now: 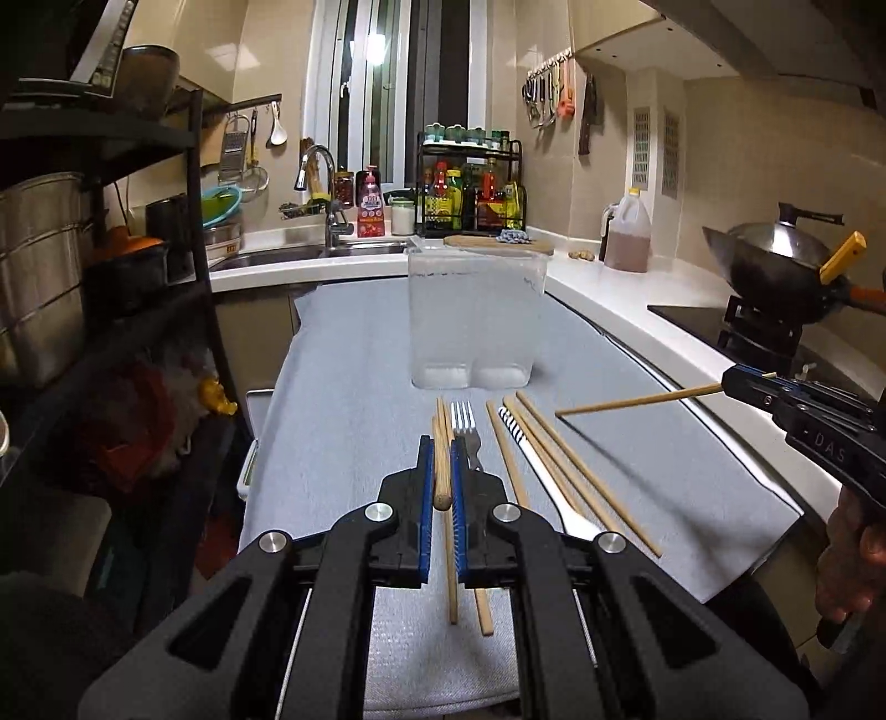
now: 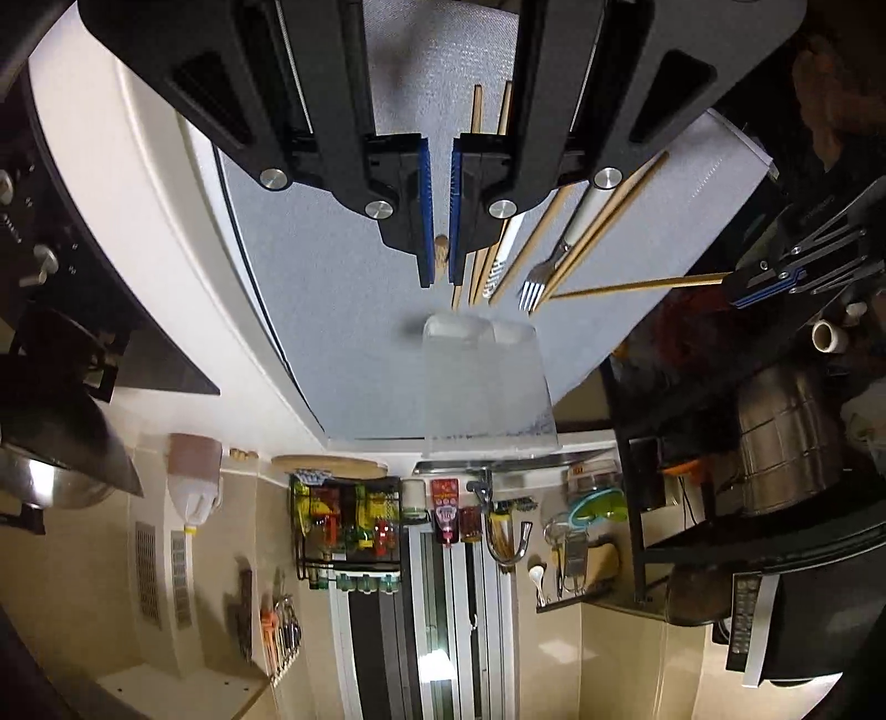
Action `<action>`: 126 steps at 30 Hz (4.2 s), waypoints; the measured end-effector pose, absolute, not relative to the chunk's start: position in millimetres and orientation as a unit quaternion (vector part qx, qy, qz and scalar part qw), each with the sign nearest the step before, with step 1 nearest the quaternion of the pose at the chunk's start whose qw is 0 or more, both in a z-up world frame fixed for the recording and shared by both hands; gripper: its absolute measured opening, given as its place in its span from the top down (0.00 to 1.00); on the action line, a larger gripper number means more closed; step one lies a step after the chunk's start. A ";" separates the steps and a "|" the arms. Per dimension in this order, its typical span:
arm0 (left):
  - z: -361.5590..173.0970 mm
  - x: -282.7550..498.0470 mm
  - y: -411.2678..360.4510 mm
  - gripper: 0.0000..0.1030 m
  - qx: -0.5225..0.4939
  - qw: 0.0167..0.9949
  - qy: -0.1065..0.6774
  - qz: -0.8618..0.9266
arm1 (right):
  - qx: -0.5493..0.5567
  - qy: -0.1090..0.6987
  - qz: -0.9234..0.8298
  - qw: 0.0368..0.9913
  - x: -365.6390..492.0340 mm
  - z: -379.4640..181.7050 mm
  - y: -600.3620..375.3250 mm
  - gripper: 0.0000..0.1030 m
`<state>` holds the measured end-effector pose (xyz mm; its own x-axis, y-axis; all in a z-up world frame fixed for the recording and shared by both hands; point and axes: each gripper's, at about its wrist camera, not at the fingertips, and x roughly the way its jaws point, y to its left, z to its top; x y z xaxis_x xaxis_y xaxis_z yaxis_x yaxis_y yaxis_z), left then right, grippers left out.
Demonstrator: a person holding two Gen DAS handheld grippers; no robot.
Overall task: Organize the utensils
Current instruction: 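Lift the chopstick in the left tool while the right tool lifts its chopstick toward the container, then lower the left tool's chopstick into the clear container and open while the right tool does likewise, then move both open tools back down to the remaining chopsticks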
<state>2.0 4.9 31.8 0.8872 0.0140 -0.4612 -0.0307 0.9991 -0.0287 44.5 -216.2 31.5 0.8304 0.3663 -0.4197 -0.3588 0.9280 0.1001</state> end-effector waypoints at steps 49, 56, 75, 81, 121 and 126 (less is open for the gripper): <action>250.8 174.8 82.9 0.94 -0.078 0.960 0.264 -0.054 | 0.070 0.167 0.229 0.956 181.6 235.9 -192.4 0.95; 282.7 206.3 74.6 0.94 -0.083 0.968 0.224 -0.072 | 0.095 0.152 0.223 0.958 222.8 251.2 -184.6 0.95; 152.6 264.0 75.3 0.73 -0.102 0.942 0.309 -0.087 | 0.113 0.280 0.175 0.937 280.4 126.8 -175.2 0.86; 169.0 246.2 80.8 0.55 -0.103 0.952 0.279 -0.072 | 0.097 0.292 0.158 0.938 269.9 123.6 -180.0 0.73; 15.2 17.2 43.0 0.80 -0.066 0.958 0.278 -0.029 | 0.022 0.277 0.139 0.950 18.6 19.3 -194.3 0.73; -0.7 16.7 39.3 0.84 -0.064 0.951 0.302 -0.033 | 0.023 0.296 0.143 0.944 21.2 -0.6 -191.6 0.75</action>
